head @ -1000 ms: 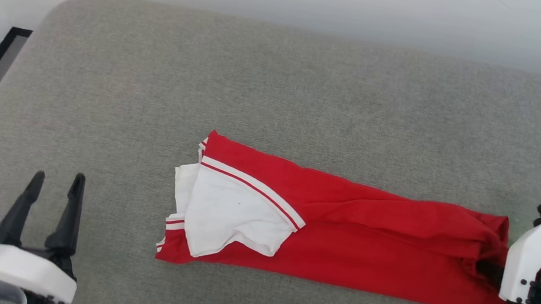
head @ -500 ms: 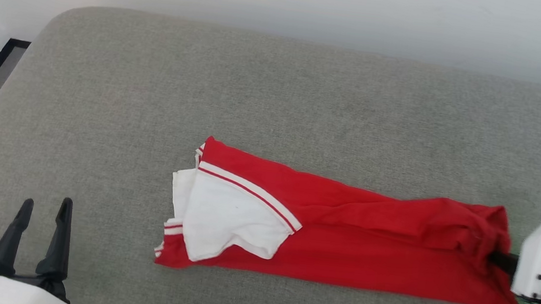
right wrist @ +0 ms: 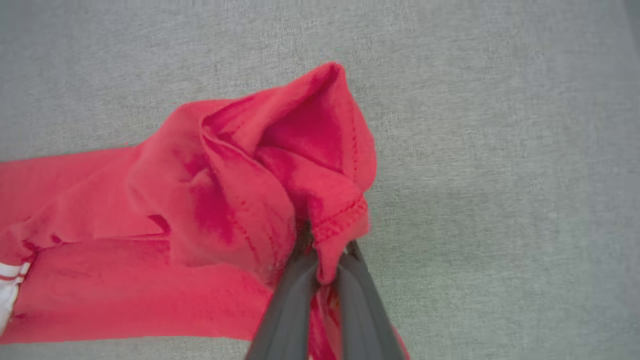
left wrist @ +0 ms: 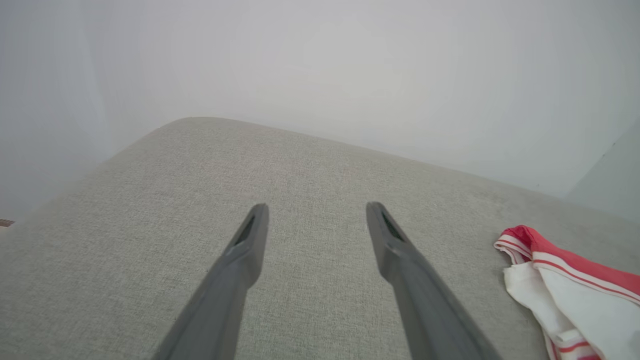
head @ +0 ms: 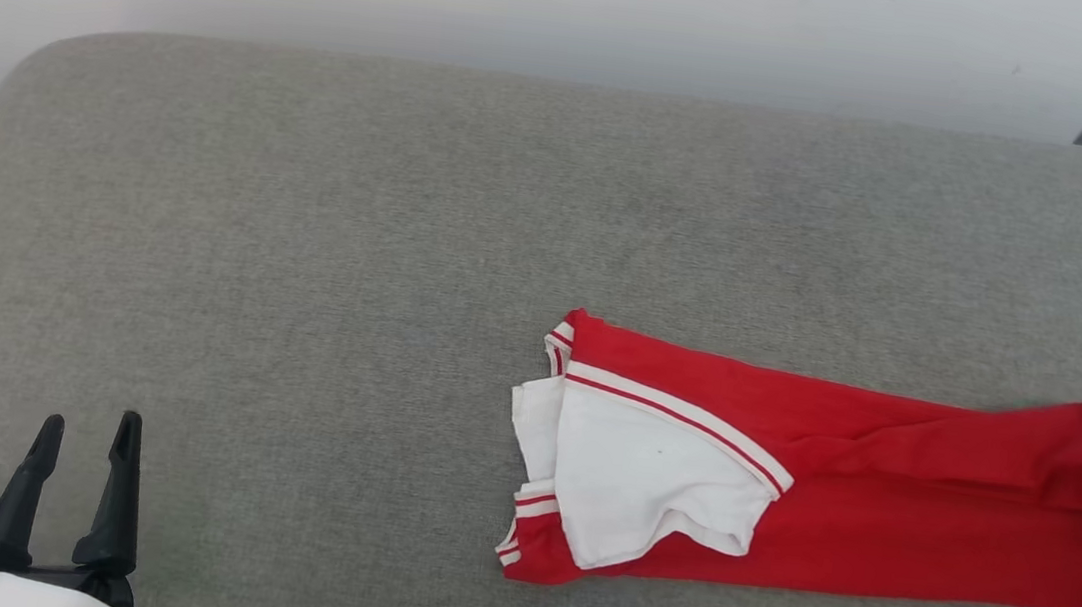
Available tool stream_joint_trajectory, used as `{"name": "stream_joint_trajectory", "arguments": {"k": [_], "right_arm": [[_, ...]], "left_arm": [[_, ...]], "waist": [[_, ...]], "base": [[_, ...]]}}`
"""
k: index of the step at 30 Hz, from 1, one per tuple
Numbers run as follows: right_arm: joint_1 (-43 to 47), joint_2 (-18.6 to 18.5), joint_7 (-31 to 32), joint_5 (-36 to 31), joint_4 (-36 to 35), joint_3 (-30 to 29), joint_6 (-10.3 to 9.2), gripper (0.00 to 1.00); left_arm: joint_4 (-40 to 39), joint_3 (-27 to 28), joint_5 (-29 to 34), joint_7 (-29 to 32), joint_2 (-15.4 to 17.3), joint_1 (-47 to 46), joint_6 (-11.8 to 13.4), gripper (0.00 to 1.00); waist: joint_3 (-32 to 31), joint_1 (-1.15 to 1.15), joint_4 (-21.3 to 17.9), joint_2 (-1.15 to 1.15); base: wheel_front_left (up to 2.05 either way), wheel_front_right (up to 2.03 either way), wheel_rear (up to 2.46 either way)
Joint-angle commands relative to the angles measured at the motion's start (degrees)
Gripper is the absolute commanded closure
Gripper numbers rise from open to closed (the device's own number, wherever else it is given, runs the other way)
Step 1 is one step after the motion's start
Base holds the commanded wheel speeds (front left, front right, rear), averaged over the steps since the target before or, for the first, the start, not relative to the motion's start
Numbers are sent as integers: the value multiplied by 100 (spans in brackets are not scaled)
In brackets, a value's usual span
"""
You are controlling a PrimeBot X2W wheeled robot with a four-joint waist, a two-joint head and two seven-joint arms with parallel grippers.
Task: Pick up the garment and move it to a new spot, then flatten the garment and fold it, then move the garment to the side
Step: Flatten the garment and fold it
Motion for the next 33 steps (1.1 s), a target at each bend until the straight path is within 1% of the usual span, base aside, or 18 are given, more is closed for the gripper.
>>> {"name": "stream_joint_trajectory", "arguments": {"k": [1,3,4,10,14,18,22,23,30,33], "right_arm": [[-104,7,4,-69,23,-19,-5,100],[-166,65,38,-68,-42,-26,-5,100],[-171,147,132,21,-267,64,-4,100],[43,352,280,140,-1346,499,-4,100],[132,567,357,94,-2027,913,-4,100],[42,850,408,4,-2390,1380,-4,100],[-198,1128,339,-13,-2345,1886,-4,100],[-198,1128,339,-13,-2345,1886,-4,100],[-581,1571,110,57,-1863,2667,-4,100],[-734,1645,22,117,-1620,2963,-4,100]], "left_arm": [[13,50,112,-26,-31,-11,-43,0],[16,73,117,-26,-80,-38,-81,0],[20,117,142,-26,-101,-38,-104,0],[-11,195,221,-26,-168,-37,-163,0],[-15,159,251,-26,-192,-89,-188,0],[11,95,252,-26,-209,-156,-214,0],[54,-21,257,-27,-222,-279,-241,0],[54,-21,257,-27,-222,-279,-241,0],[160,-199,208,-27,-222,-446,-258,0],[204,-253,176,-27,-225,-484,-269,0]], "waist": [[9,0,-77,0],[10,0,-122,0],[7,0,-164,0],[33,0,-211,0],[49,0,-145,0],[51,0,4,0],[59,0,208,0],[59,0,208,0],[38,0,650,0],[38,0,816,0]], "base": [[0,0,0],[0,0,0],[0,0,0],[0,0,0],[0,0,0],[0,0,0],[0,0,0],[0,0,0],[0,0,0],[0,0,0]]}}
